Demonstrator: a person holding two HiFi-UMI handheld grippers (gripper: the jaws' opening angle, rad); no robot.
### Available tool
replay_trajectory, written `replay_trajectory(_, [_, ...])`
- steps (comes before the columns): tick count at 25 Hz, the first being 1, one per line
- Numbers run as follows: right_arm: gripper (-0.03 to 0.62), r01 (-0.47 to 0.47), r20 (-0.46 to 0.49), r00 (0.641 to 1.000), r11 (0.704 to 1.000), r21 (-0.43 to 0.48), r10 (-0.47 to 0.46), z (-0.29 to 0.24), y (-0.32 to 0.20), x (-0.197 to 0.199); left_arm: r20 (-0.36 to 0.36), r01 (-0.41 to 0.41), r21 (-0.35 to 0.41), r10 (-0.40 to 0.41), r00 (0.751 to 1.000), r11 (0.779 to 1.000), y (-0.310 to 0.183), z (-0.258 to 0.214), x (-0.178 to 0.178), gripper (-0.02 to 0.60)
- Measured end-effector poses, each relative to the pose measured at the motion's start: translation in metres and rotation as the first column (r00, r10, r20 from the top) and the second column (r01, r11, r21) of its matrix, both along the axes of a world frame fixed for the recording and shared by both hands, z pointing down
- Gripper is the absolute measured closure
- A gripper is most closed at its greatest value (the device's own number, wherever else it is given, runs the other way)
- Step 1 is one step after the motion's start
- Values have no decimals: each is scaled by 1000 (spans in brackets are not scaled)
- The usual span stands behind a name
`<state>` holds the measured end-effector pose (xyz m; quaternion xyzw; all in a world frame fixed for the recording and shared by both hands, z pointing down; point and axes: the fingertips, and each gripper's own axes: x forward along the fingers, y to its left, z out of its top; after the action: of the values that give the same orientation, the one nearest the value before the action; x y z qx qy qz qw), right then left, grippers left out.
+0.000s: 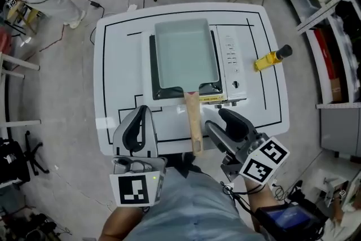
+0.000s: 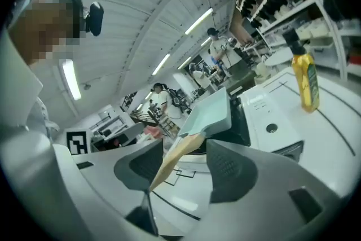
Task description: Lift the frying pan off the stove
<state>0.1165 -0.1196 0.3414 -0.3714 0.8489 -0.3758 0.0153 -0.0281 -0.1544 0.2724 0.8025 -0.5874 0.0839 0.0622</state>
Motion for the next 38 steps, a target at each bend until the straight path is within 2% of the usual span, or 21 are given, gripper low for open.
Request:
replay_trajectory(5, [362, 117, 205, 975, 983, -140, -87, 12, -9, -15, -16, 9, -38, -10, 1000, 999, -21, 13, -8, 565])
replay_trajectory(9, [358, 184, 308, 945, 956, -227, -108, 24, -14, -21, -45, 14, -55, -17, 999, 998, -36, 21, -14, 565])
replay_trajectory(13, [353, 269, 409, 902, 923, -276, -141, 26, -16, -33, -71, 21, -71, -26, 997, 997, -48, 31, -18, 565])
replay_trajectory(16, [353, 301, 430, 890, 903, -307, -150, 32, -21, -40, -65, 33, -106, -40, 997, 994, -52, 42, -23, 565])
replay_trajectory(20, [353, 335, 438, 882, 882, -332, -171, 39, -28, -50, -99, 33, -94, -42, 994, 995, -63, 42, -23, 565])
replay_trajectory(26, [355, 390, 475, 857, 856, -338, -203, 41, -35, -65, -86, 58, -129, -70, 994, 990, -69, 56, -35, 565])
replay_trajectory(38, [355, 432, 479, 848, 818, -379, -226, 50, -42, -75, -94, 76, -140, -90, 992, 987, -79, 64, -41, 565])
